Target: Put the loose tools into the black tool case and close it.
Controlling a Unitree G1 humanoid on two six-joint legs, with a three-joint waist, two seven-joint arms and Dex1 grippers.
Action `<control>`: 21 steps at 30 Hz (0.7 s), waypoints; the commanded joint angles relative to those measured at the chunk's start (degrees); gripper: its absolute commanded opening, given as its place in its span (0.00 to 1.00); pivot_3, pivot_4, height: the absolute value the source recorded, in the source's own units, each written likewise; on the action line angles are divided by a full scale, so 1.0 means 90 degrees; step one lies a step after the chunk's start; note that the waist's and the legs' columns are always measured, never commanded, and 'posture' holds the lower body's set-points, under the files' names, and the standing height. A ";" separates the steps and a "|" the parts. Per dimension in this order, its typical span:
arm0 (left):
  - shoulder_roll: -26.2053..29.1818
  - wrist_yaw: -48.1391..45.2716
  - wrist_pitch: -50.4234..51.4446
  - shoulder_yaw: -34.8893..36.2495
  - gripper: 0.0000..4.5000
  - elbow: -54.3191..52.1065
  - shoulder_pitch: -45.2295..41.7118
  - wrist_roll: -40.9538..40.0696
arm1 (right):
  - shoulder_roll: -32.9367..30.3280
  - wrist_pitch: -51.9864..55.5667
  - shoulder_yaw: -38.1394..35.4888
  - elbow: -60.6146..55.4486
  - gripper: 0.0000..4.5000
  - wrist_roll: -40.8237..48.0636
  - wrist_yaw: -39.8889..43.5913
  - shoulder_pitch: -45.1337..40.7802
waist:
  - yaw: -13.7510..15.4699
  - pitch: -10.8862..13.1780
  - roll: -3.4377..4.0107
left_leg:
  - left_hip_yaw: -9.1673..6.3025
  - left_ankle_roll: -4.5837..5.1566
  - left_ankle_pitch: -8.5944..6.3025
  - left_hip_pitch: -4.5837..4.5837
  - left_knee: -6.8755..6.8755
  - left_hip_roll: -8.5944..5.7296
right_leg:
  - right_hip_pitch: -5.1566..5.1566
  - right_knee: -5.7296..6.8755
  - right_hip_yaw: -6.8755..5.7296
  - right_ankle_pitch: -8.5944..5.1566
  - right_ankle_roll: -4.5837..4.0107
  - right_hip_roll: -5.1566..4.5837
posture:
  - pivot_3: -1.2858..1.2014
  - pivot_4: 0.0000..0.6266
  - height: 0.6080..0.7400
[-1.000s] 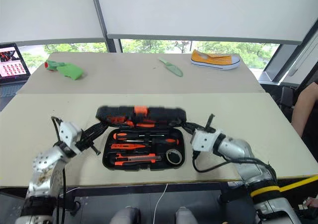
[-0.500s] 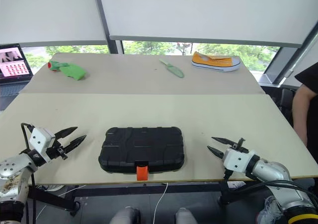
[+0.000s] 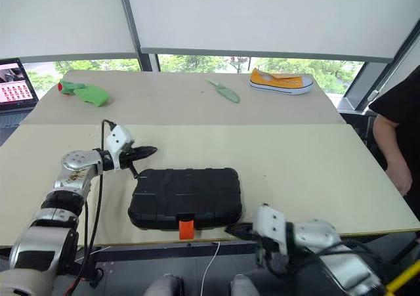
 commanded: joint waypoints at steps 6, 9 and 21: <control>0.0080 -0.1137 -0.0347 0.0032 0.01 0.0459 0.0079 -0.0039 | 0.0663 0.0212 -0.0065 0.1088 0.00 -0.1040 -0.0330 -0.1105 | 0.0081 0.0004 -0.0008 | -0.0003 0.0002 0.0000 -0.0055 0.0019 0.0000 | -0.0035 -0.0007 -0.0008 0.0017 -0.0007 -0.0004 | 0.52 0.24 1.00; 0.0158 -0.1118 -0.0247 0.0201 0.01 0.0247 0.0384 -0.0195 | 0.0951 -0.0017 -0.0152 0.1707 0.00 -0.1266 -0.0429 -0.1515 | 0.0053 0.0004 -0.0007 | -0.0002 0.0002 0.0000 -0.0059 0.0022 0.0000 | -0.0041 -0.0007 -0.0007 0.0021 -0.0005 -0.0005 | 0.52 0.24 1.00; 0.0890 -0.0375 0.1291 0.1722 0.01 -0.1992 0.1712 -0.1482 | 0.0986 -0.1105 -0.0928 0.2707 0.00 -0.1065 -0.0006 -0.1724 | 0.0068 0.0007 -0.0010 | -0.0001 0.0002 0.0001 -0.0063 0.0018 0.0002 | -0.0083 0.0060 0.0000 0.0015 -0.0016 -0.0002 | 0.52 0.24 1.00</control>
